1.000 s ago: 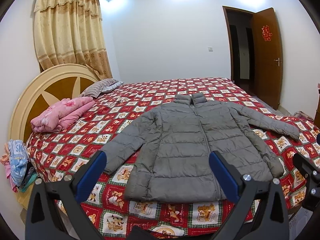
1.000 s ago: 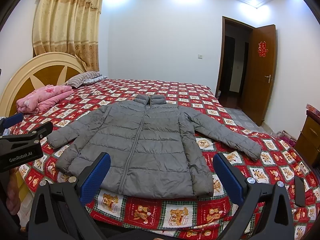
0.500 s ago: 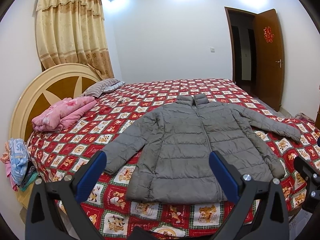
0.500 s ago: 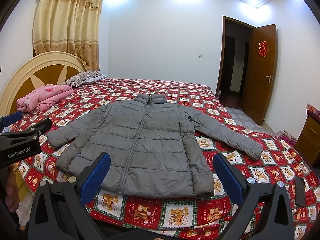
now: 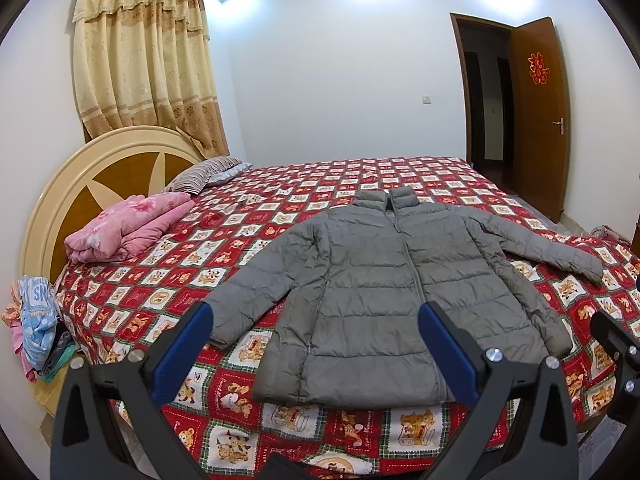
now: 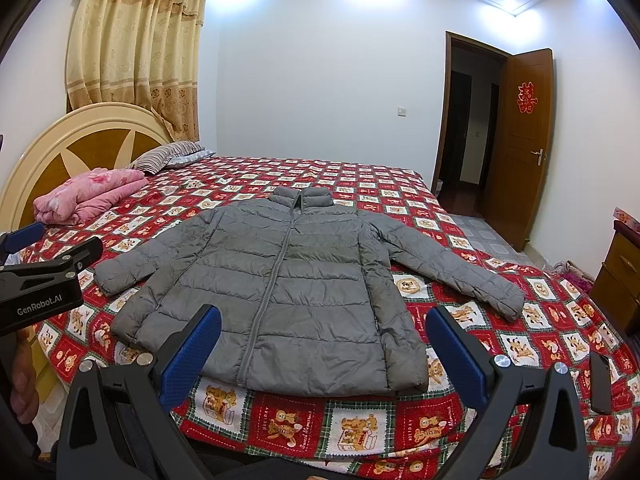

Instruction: Fold large clothes

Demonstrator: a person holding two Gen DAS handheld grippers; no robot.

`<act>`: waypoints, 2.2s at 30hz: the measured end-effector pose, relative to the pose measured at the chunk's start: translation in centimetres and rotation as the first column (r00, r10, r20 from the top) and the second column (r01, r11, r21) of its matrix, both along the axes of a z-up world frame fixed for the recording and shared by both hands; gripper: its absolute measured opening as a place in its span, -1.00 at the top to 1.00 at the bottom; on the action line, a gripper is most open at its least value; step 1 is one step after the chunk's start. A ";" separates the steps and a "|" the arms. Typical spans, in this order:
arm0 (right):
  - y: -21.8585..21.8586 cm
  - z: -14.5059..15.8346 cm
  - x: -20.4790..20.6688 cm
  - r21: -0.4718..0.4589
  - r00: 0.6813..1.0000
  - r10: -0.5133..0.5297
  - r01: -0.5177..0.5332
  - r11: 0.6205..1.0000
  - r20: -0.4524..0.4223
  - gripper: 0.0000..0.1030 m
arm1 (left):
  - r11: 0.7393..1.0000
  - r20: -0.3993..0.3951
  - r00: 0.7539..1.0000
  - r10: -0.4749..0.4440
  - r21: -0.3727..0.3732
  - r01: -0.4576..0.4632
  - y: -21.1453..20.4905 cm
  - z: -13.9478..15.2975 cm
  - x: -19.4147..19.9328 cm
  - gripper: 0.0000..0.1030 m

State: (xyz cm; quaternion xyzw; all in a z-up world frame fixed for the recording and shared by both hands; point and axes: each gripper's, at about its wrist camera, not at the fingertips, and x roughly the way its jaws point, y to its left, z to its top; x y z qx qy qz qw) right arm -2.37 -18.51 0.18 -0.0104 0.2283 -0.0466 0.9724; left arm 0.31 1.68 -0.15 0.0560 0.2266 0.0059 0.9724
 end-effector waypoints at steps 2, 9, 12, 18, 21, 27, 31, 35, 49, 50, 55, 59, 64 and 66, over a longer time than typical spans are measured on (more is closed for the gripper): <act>0.0 0.0 0.0 0.001 1.000 0.001 -0.001 1.000 -0.001 -0.97 | 1.000 0.001 1.000 0.002 0.001 -0.002 -0.1 -0.1 0.0 -1.00; 0.0 0.0 0.0 0.001 1.000 0.000 0.000 1.000 -0.001 -0.97 | 1.000 0.005 1.000 0.005 0.000 -0.005 0.2 -0.2 0.0 -1.00; 0.0 -0.1 0.0 0.001 1.000 0.001 -0.001 1.000 -0.002 -0.98 | 1.000 0.004 1.000 0.008 0.001 -0.008 0.3 -0.2 0.1 -1.00; 0.0 -0.1 0.0 0.001 1.000 0.001 -0.001 1.000 -0.002 -0.97 | 1.000 0.004 1.000 0.010 0.003 -0.010 0.4 -0.2 0.2 -1.00; -0.1 -0.2 0.0 0.001 1.000 0.000 0.000 1.000 -0.005 -0.97 | 1.000 0.003 1.000 0.010 0.004 -0.010 0.4 -0.2 0.2 -1.00; -0.2 -0.7 0.4 0.003 1.000 0.001 -0.001 1.000 -0.017 -0.98 | 1.000 0.000 1.000 0.016 0.008 -0.016 0.6 -0.5 0.3 -1.00; -0.3 -1.0 0.7 0.005 1.000 -0.001 0.001 1.000 -0.024 -0.97 | 1.000 -0.003 1.000 0.014 0.008 -0.014 0.7 -0.6 0.5 -1.00; -0.6 -1.3 1.2 0.009 1.000 -0.002 0.003 1.000 -0.031 -0.97 | 1.000 -0.012 1.000 0.015 0.006 -0.015 0.7 -1.0 1.0 -1.00; -16.4 -6.5 10.3 0.155 0.943 -0.291 0.315 0.936 -0.160 -0.97 | 0.994 -0.053 0.998 0.031 0.108 -0.026 -1.7 -5.5 11.4 -1.00; -18.7 -7.2 11.2 0.169 0.925 -0.332 0.363 0.917 -0.184 -0.97 | 0.993 -0.065 0.998 0.028 0.113 -0.021 -1.9 -5.9 12.3 -1.00; -27.2 -10.0 13.7 0.228 0.842 -0.454 0.522 0.822 -0.293 -0.72 | 0.991 -0.081 0.996 0.031 0.132 -0.020 -2.7 -7.5 16.8 -1.00; -31.5 -11.9 15.3 0.240 0.788 -0.507 0.598 0.765 -0.349 -0.65 | 0.988 -0.126 0.991 0.049 0.149 -0.030 -3.2 -9.1 20.8 -1.00; -34.9 -13.5 17.0 0.253 0.755 -0.516 0.635 0.730 -0.405 -0.47 | 0.982 -0.195 0.976 0.092 0.178 -0.057 -3.4 -11.0 25.0 -1.00; -35.1 -14.0 17.9 0.235 0.752 -0.509 0.631 0.739 -0.419 -0.20 | 0.981 -0.217 0.970 0.107 0.183 -0.067 -3.3 -11.4 26.4 -1.00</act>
